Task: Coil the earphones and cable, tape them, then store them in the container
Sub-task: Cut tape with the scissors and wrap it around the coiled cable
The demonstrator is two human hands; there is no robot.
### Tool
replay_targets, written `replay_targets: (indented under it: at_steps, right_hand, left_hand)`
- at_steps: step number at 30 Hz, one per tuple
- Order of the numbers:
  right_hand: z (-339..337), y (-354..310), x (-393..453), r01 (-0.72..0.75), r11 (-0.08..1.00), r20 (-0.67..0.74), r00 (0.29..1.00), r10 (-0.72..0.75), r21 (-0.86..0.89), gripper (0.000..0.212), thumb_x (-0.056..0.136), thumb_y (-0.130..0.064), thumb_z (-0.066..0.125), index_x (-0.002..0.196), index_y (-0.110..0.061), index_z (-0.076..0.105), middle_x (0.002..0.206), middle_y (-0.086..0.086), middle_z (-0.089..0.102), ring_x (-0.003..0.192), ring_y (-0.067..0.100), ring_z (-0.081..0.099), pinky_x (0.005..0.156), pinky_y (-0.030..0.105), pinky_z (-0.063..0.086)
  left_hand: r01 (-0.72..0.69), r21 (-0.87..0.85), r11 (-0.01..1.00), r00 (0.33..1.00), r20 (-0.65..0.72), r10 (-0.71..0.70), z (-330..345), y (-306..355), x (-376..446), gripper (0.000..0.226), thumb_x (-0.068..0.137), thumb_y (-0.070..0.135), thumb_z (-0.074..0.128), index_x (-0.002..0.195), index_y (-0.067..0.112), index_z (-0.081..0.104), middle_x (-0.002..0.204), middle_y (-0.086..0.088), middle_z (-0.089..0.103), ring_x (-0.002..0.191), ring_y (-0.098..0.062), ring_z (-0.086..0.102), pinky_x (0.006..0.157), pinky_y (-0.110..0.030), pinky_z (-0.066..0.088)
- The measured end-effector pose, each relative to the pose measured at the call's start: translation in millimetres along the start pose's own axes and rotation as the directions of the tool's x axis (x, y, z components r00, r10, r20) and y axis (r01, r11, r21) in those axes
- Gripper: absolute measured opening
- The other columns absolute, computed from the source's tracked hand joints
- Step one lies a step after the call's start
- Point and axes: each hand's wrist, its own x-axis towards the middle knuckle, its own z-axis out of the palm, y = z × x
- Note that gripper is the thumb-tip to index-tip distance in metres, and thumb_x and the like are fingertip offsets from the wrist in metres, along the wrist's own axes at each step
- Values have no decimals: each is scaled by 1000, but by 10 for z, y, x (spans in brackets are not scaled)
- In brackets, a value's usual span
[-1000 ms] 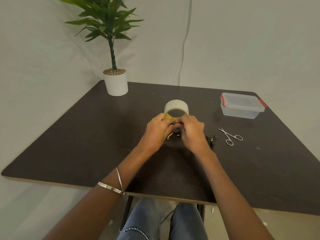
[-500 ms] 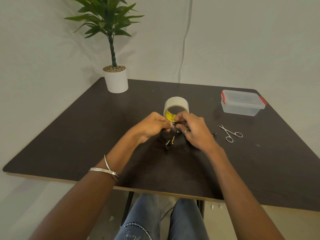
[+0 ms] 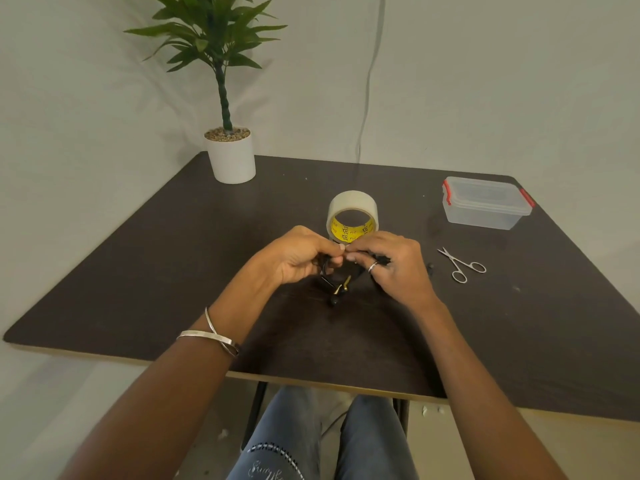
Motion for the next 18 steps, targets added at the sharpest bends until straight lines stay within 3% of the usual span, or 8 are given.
replay_targets:
  at_steps: [6,10,12,15,18]
  right_hand:
    - [0,-71,3,-77,996,-42,996,79,52,6,80,-8,73,86,-9,73,84,-6,69,80,9,65,71,31,54]
    - [-11,-87,13,-157,983,-16,987,160,98,9,79,-8,74,87,-11,76,82,-5,73,77,7,68,70,28,56]
    - [-19,-115,43,-245,962,-1,969,247,122,8,78,-9,76,84,-14,77,77,-3,74,73,8,69,67,25,55]
    - [-30,-108,128,-472,861,67,881,469,190,10,75,-8,77,74,-18,77,68,-2,73,69,12,69,66,24,54]
    - [-37,-113,217,-671,652,151,728,669,353,16,74,3,67,67,-9,75,65,4,72,67,15,68,65,26,53]
  left_hand:
    - [-9,25,1000,1000,30,8,31,-25,-37,6,83,-3,65,85,-2,70,68,-10,70,71,-16,67,80,-34,55]
    - [-87,207,974,996,-17,93,19,-40,-55,3,79,1,71,81,1,73,73,-11,72,84,-23,67,89,-37,51]
    - [-174,329,928,981,-23,192,27,-42,-61,6,77,2,74,83,0,74,74,-11,72,83,-19,67,87,-29,51]
    - [-263,514,816,943,-40,329,62,-58,-46,11,74,5,78,85,7,76,72,-3,70,74,-9,63,78,-23,51]
    - [-313,670,674,887,-49,460,100,-76,-13,18,71,11,82,88,13,77,78,1,73,75,-7,66,75,-22,53]
